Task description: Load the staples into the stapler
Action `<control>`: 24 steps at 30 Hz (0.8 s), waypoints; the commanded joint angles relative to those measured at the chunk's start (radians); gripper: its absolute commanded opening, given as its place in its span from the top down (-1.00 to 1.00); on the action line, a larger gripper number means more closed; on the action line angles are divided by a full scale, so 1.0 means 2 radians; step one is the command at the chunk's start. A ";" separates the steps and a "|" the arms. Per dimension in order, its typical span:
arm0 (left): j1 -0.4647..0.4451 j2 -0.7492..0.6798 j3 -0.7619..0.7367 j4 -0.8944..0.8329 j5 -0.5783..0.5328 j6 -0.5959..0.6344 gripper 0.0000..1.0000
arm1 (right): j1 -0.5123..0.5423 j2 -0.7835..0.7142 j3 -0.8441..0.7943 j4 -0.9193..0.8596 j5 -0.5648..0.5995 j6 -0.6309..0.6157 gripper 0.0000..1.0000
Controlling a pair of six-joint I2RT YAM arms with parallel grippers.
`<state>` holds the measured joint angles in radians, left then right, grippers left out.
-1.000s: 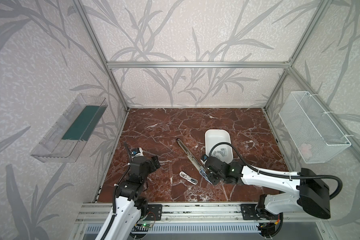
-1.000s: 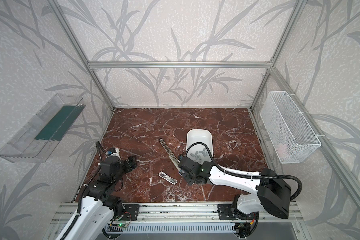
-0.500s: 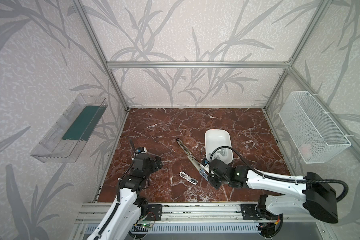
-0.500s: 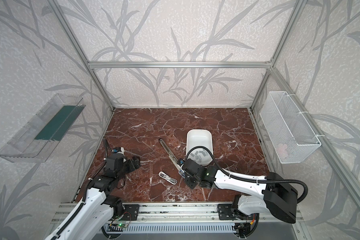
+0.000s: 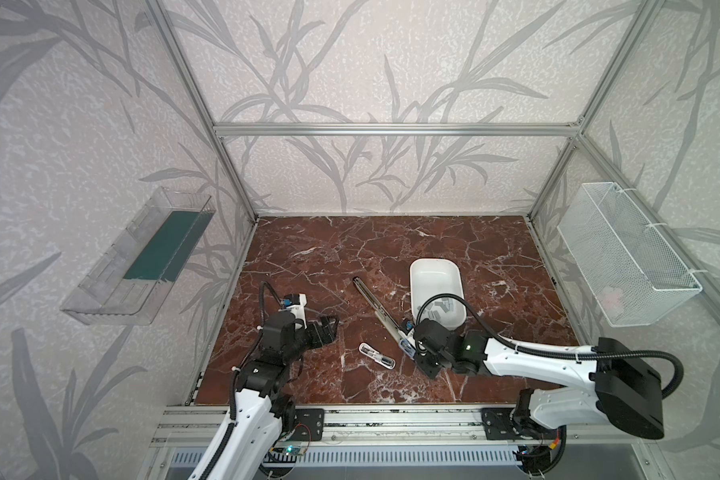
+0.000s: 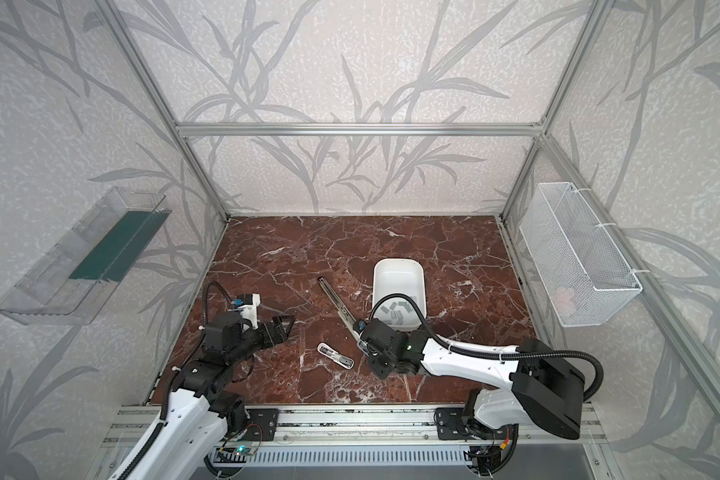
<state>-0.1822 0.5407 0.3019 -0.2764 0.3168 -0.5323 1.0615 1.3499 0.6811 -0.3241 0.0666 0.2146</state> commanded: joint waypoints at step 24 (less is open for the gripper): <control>0.001 -0.004 -0.003 -0.004 -0.013 -0.008 -0.94 | -0.067 0.015 -0.008 -0.035 0.033 0.116 0.94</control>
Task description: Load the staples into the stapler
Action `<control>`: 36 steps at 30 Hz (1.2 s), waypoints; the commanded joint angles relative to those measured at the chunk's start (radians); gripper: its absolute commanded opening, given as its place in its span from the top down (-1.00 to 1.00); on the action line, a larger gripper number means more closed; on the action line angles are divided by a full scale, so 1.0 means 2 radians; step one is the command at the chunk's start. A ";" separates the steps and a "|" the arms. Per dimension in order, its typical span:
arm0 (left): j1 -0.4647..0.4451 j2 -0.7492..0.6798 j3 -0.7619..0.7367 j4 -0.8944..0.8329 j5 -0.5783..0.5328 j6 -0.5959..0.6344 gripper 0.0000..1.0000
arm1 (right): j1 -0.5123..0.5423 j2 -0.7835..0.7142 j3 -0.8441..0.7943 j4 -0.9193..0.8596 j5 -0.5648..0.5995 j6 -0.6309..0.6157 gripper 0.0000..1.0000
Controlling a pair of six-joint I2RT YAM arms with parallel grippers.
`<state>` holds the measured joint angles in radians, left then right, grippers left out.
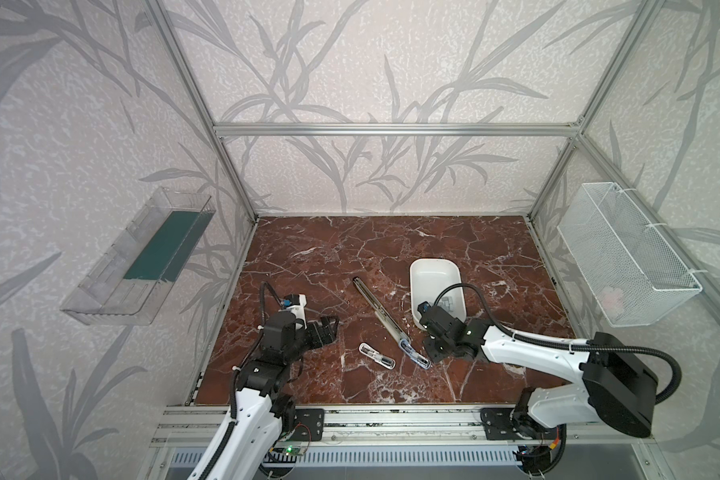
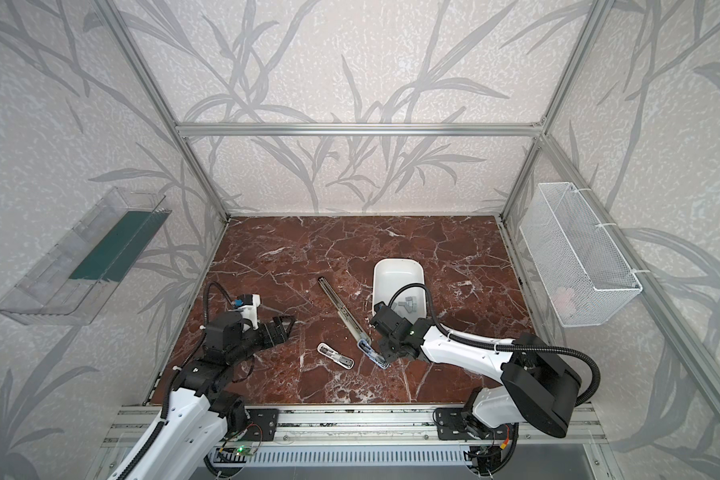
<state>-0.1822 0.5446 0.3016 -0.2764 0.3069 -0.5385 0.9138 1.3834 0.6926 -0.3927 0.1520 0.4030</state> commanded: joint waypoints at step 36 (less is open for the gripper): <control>0.001 -0.052 -0.011 -0.024 -0.011 -0.015 -0.94 | 0.101 -0.009 -0.031 0.017 0.021 0.111 0.96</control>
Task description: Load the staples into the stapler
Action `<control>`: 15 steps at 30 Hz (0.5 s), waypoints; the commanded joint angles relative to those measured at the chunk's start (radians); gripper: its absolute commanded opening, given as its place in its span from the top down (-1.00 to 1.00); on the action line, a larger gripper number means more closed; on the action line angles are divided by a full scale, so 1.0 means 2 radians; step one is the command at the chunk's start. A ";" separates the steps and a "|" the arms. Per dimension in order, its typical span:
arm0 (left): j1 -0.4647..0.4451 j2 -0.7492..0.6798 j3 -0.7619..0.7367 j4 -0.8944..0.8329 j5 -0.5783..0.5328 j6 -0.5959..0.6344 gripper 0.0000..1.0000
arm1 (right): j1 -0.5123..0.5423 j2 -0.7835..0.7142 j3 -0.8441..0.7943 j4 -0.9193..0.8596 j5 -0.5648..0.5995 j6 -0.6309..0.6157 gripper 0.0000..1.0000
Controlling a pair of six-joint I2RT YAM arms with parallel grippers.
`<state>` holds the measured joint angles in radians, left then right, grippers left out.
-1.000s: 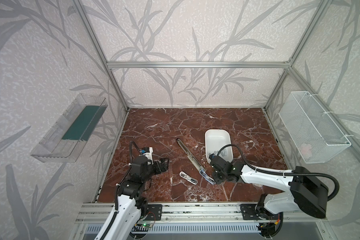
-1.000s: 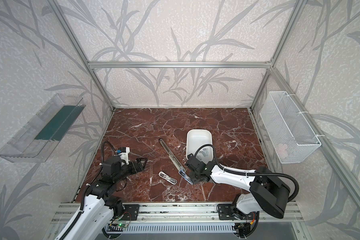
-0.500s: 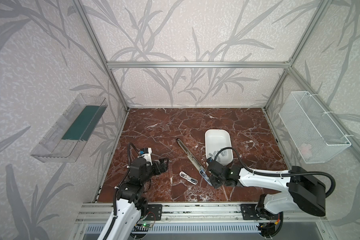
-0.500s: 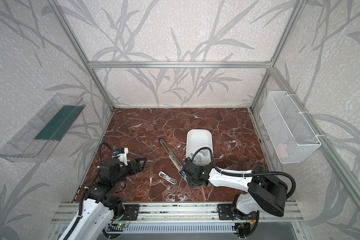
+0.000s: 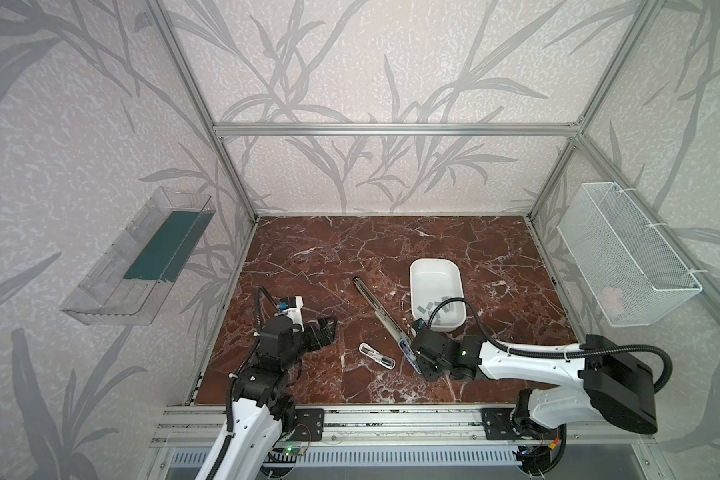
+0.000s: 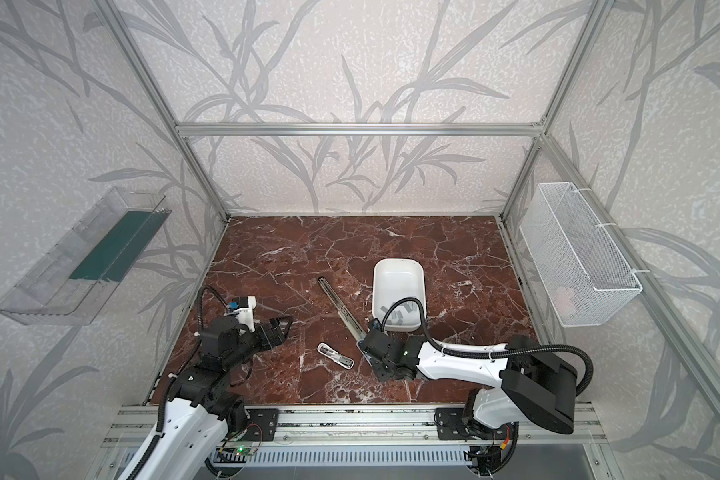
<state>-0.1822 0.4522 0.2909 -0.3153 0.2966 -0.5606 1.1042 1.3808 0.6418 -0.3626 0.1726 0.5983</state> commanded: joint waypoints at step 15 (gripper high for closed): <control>0.001 -0.005 -0.006 -0.005 -0.008 -0.005 -0.94 | 0.025 -0.002 -0.001 0.012 0.013 0.037 0.96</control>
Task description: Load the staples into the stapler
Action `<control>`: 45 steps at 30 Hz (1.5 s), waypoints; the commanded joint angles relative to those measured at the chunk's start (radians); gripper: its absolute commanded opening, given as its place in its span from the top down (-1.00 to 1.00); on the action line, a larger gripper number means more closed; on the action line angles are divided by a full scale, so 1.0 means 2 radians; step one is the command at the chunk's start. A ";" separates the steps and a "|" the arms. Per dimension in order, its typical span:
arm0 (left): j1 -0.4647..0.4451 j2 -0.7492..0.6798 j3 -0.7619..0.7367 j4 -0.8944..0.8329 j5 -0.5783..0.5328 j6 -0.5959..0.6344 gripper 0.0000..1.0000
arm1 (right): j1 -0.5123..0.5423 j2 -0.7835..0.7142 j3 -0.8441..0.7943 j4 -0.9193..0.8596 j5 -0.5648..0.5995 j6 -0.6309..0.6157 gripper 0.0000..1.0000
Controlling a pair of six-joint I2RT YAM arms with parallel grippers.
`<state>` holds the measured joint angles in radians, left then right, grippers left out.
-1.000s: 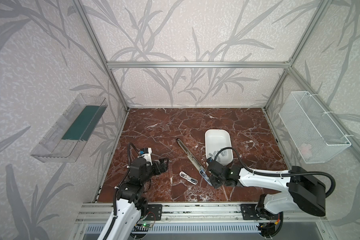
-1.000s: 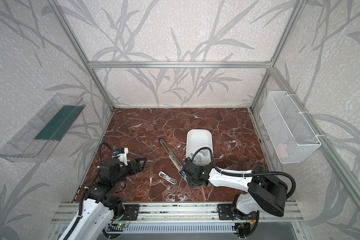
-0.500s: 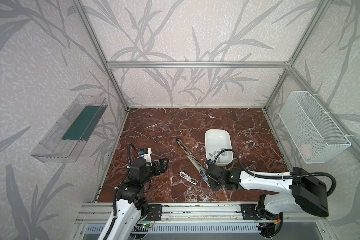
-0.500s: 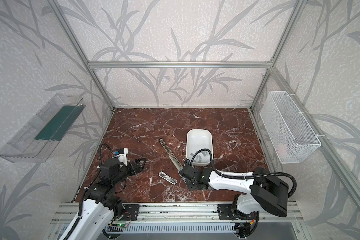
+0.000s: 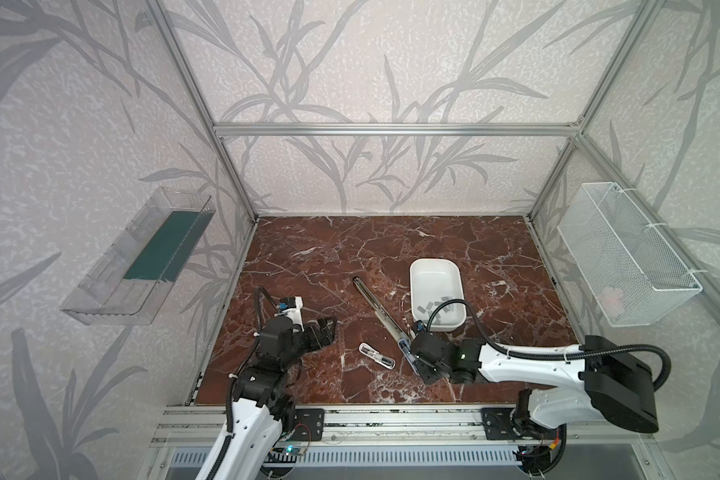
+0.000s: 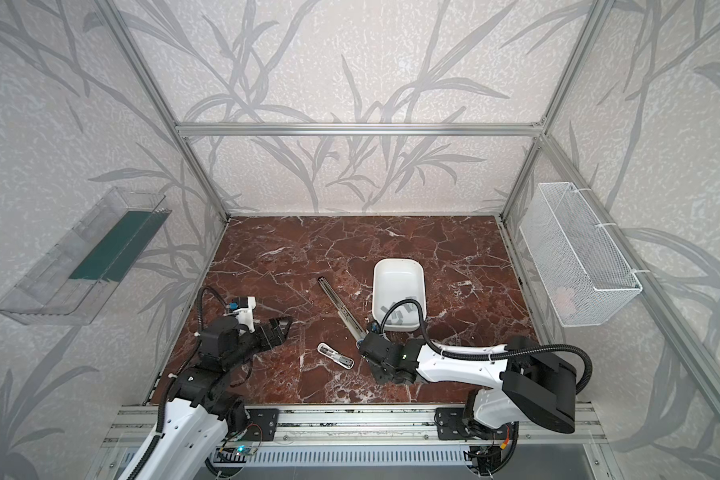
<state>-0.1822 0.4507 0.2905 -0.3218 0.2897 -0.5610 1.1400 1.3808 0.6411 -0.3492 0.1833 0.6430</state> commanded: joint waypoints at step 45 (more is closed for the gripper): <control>0.001 -0.004 -0.005 -0.007 -0.013 -0.005 -0.95 | 0.024 -0.021 0.030 0.020 0.000 -0.204 0.94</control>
<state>-0.1822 0.4507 0.2905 -0.3290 0.2810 -0.5613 1.1831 1.3346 0.6895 -0.3275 0.1902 0.2893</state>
